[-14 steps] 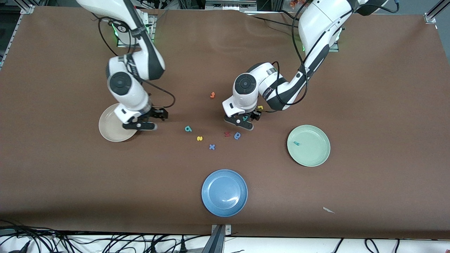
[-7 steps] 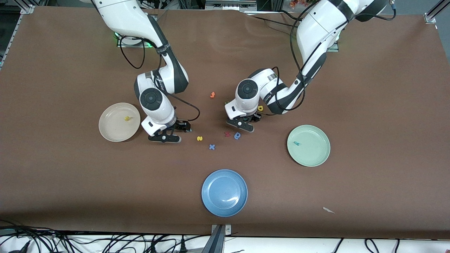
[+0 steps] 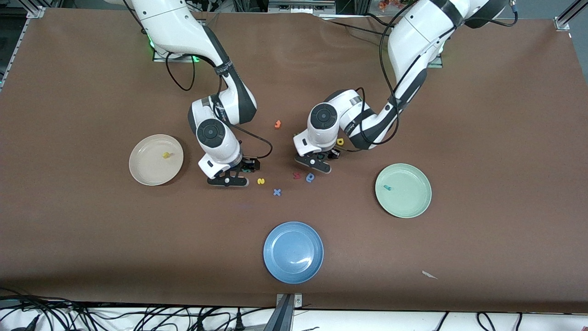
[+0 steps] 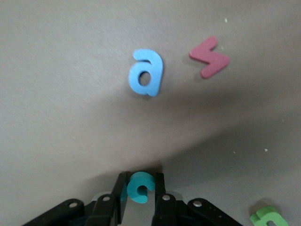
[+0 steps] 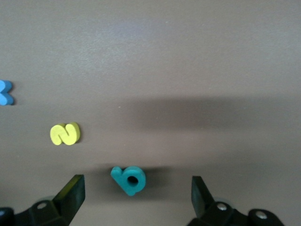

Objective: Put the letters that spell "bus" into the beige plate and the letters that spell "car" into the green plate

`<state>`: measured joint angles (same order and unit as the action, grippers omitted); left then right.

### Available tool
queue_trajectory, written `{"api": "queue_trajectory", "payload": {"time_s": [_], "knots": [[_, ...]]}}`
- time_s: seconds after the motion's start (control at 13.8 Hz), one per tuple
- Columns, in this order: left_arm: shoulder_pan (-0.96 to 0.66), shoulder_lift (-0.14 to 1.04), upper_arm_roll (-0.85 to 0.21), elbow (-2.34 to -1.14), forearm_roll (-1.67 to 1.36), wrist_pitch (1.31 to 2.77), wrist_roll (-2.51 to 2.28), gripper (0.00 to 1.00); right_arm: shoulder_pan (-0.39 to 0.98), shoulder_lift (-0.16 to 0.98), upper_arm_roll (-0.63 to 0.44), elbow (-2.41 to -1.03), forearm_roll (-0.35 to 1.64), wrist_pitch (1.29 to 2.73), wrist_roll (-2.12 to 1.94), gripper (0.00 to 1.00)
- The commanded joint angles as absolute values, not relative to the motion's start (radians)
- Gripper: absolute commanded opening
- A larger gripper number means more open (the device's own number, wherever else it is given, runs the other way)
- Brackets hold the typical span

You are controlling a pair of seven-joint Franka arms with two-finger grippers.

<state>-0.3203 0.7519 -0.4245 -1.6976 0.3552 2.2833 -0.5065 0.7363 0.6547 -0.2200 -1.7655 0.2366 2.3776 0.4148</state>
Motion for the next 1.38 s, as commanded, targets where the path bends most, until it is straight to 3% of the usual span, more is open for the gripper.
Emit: {"api": "queue_trajectory", "payload": {"time_s": [0.0,0.44,0.73,0.8,0.87,1.16,1.31], "knots": [[-0.264,0.689,-0.426,-1.695,0.391,2.229,-0.430,0.04,0.727,0.681,-0.212,-1.733,0.259,2.364,0.397,1.00],[-0.045,0.672,-0.425,-1.689,0.391,2.220,-0.140,0.06,0.723,0.729,-0.212,-1.677,0.268,2.359,0.396,0.94],[0.055,0.673,-0.425,-1.690,0.391,2.221,0.006,0.10,0.724,0.730,-0.210,-1.675,0.276,2.353,0.396,0.79],[0.070,0.678,-0.425,-1.690,0.391,2.221,0.020,0.29,0.724,0.729,-0.209,-1.677,0.278,2.353,0.399,0.76],[0.074,0.678,-0.425,-1.690,0.391,2.221,0.035,0.99,0.726,0.729,-0.207,-1.681,0.278,2.353,0.400,0.75],[0.063,0.651,-0.436,-1.701,0.384,2.217,0.026,1.00,0.729,0.727,-0.207,-1.686,0.282,2.332,0.406,0.67],[0.060,0.626,-0.474,-1.706,0.376,2.136,-0.017,1.00,0.727,0.727,-0.207,-1.684,0.282,2.332,0.405,0.61]]}}
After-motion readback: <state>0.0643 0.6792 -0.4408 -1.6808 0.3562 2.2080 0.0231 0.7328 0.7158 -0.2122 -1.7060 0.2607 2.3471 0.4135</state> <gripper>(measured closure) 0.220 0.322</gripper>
